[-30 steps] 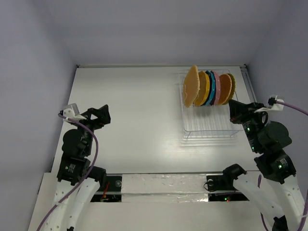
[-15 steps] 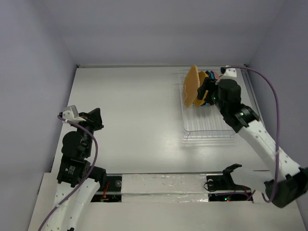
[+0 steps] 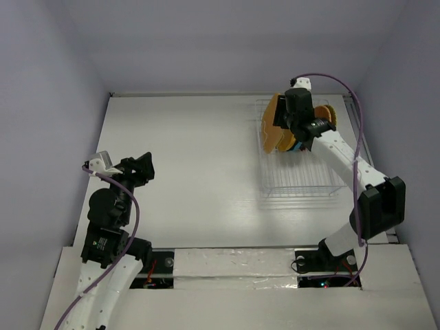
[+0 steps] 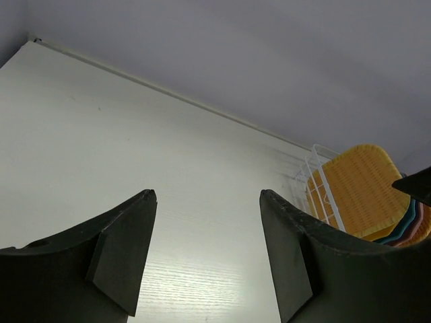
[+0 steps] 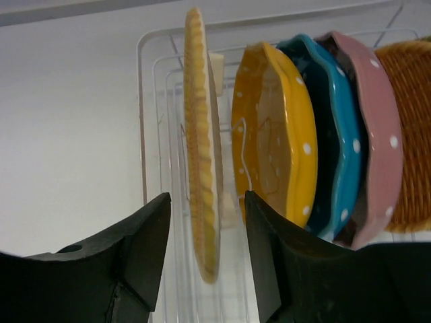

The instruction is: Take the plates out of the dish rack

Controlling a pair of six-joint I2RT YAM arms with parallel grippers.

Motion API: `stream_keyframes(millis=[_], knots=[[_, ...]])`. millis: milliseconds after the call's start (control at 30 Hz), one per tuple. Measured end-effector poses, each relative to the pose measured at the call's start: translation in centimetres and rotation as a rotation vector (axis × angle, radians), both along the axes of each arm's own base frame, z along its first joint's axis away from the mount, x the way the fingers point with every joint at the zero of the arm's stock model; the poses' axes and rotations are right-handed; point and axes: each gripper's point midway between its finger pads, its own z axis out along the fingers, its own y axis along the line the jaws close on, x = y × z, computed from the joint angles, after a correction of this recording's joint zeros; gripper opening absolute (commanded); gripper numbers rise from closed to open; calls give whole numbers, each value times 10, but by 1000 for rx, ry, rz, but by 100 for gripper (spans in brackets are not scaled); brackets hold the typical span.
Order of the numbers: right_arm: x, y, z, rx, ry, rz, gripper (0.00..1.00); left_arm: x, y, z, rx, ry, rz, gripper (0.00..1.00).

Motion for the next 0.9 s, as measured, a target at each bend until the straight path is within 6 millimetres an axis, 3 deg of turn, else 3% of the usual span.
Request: stream_keyframes(millis=[67,200,300,500,567,733,900], knots=[[13,1,-2,-13,6,-5,51,0,0,0,0,0,0,61],[30,2,-16,-54,32,-15,31,0,0,0,0,0,-2,61],[31,-2,-23,-89,54,-28,22,0,-1,0,0,0,-4,61],[29,-3,-12,-139,49,-14,0,0,-1,0,0,0,-4,62],[26,-3,-7,-159,42,-11,0,0,-1,0,0,0,-4,62],[17,-5,22,-202,-13,-21,0,0,-1,0,0,0,-4,62],[8,-1,73,-256,-122,-54,0,0,-1,0,0,0,-4,62]])
